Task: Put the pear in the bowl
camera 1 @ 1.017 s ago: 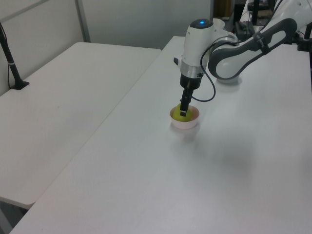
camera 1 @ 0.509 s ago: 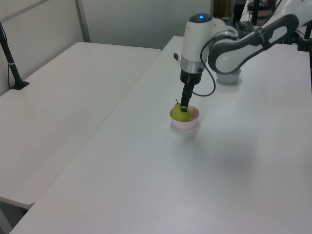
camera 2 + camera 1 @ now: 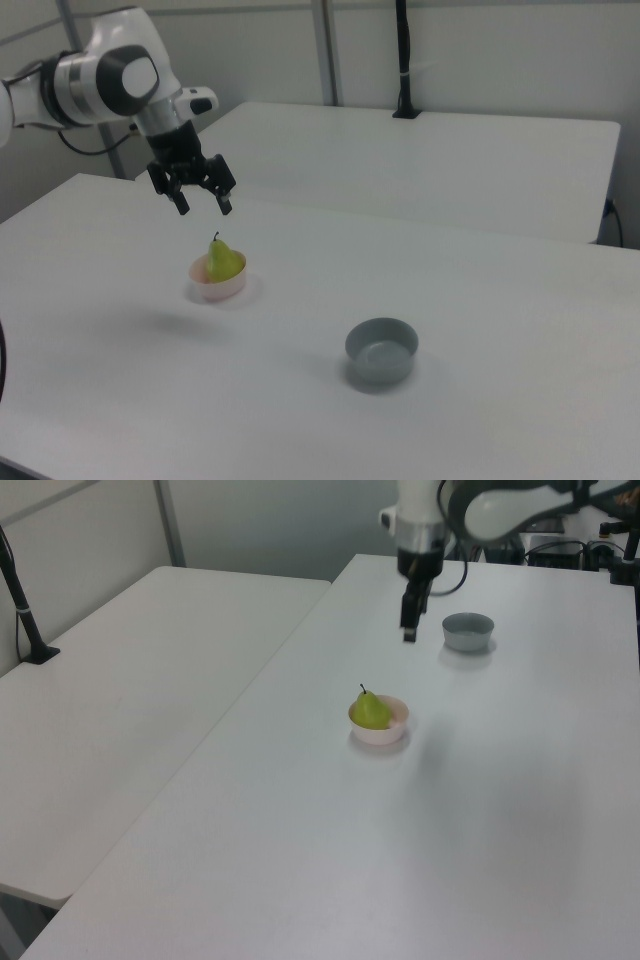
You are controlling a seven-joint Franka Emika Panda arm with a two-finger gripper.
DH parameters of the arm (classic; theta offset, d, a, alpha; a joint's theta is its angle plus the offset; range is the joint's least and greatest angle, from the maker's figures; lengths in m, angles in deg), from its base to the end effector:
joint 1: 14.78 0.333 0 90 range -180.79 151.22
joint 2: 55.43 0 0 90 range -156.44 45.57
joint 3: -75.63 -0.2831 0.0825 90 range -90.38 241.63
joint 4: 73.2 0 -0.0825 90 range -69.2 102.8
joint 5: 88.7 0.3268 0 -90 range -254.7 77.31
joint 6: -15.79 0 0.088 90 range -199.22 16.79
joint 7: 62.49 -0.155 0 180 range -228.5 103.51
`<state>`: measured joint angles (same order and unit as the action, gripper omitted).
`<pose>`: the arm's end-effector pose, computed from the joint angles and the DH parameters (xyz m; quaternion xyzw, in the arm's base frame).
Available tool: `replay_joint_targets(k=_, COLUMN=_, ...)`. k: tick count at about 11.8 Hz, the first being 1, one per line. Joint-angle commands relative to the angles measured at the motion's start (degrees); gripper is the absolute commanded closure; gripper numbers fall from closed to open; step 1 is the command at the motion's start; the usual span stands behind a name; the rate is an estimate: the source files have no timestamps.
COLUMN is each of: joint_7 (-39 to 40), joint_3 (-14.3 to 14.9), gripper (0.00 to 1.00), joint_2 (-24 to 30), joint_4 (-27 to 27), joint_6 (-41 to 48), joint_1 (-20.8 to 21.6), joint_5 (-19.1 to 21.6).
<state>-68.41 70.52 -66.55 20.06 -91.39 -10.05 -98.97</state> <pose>0.5643 0.0729 0.4450 0.9950 0.0573 0.0353 0.0735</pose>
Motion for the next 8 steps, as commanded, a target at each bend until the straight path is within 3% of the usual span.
replay_joint_targets(k=1, joint_7=6.5, joint_3=0.5, gripper=0.0, joint_2=6.8, joint_4=1.7, joint_6=6.2, joint_1=-4.1, joint_5=2.0)
replay_joint_targets(k=4, joint_7=7.1, joint_3=0.6, gripper=0.0, joint_2=10.1, joint_4=1.7, joint_6=10.5, joint_1=-6.5, joint_5=4.0)
replay_joint_targets(k=5, joint_7=7.0, joint_3=0.6, gripper=0.0, joint_2=10.4, joint_4=1.3, joint_6=11.0, joint_1=-7.1, joint_5=6.0)
replay_joint_targets(k=8, joint_7=6.8, joint_3=1.6, gripper=0.0, joint_2=10.5, joint_4=0.3, joint_6=13.0, joint_1=-7.1, joint_5=7.2)
